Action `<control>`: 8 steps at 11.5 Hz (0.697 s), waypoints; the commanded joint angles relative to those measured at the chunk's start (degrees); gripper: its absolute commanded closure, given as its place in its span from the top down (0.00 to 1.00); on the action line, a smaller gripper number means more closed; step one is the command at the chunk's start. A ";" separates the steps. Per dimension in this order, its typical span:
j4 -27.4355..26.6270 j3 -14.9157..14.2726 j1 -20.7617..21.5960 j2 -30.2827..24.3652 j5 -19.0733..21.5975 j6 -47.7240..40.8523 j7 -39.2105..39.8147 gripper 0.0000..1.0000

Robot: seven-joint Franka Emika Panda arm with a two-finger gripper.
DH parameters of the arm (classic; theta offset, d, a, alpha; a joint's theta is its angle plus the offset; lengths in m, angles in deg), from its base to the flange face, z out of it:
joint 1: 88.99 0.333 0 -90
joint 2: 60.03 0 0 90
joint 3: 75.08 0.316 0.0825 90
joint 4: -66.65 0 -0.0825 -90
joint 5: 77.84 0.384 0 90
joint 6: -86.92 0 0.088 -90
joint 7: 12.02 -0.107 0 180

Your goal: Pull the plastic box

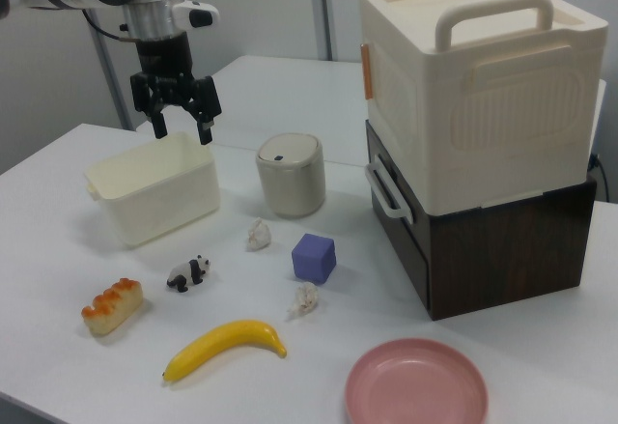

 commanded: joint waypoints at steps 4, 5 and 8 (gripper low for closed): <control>-1.00 -0.06 0.19 -0.49 0.03 1.64 1.17 1.00; -1.00 -0.06 0.19 -0.32 -0.06 2.42 1.25 1.00; -1.09 0.03 0.28 0.12 0.81 4.01 5.26 1.00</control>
